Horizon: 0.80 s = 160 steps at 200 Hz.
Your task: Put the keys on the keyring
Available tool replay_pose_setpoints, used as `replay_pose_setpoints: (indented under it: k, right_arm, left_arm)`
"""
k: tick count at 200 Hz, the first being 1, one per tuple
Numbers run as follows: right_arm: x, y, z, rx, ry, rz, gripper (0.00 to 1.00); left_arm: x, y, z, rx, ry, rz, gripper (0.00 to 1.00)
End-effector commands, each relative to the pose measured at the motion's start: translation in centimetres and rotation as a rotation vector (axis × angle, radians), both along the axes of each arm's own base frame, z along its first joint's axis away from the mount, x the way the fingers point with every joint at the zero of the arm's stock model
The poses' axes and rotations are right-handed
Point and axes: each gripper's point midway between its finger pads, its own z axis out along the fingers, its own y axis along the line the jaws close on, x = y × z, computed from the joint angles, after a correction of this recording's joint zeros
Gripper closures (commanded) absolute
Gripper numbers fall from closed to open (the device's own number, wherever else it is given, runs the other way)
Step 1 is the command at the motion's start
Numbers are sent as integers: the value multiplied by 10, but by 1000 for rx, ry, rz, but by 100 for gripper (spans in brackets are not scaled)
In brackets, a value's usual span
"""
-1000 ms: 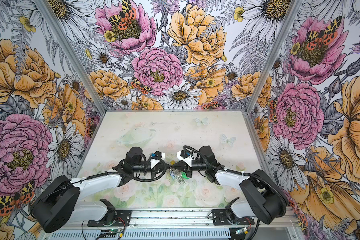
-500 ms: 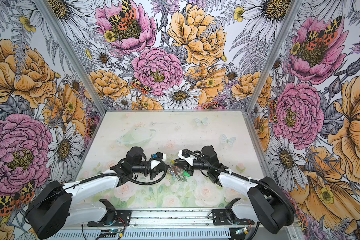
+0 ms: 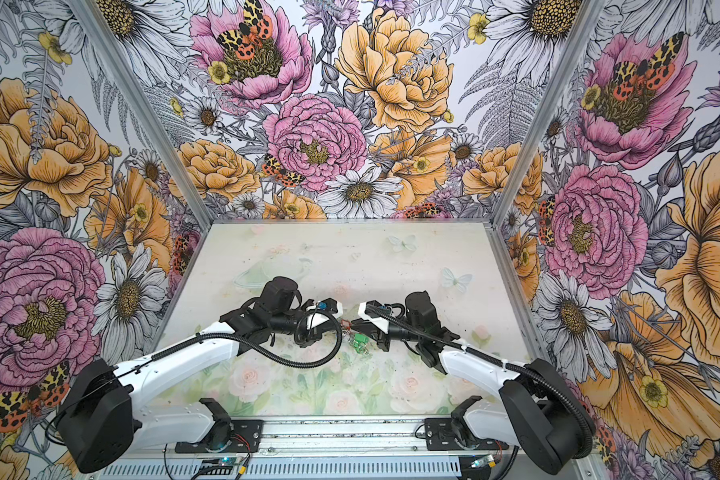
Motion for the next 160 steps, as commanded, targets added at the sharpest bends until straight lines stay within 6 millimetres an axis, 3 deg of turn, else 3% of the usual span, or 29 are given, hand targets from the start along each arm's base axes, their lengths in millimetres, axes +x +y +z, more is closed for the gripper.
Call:
replay_pose_setpoints:
  k: [1,126,160]
  right_arm:
    - [-7,4,8,44,-17,49,86]
    - [-16,22,-16,12,55,106,83]
    - [-15,25,-15,13,53,111,83]
  left_arm:
    - [-5,-7,14,-25,-42,-59,100]
    - [-19,-8,14,-133,-59,-90,100]
    - [-21,-10,15,-144,-49,-103,100]
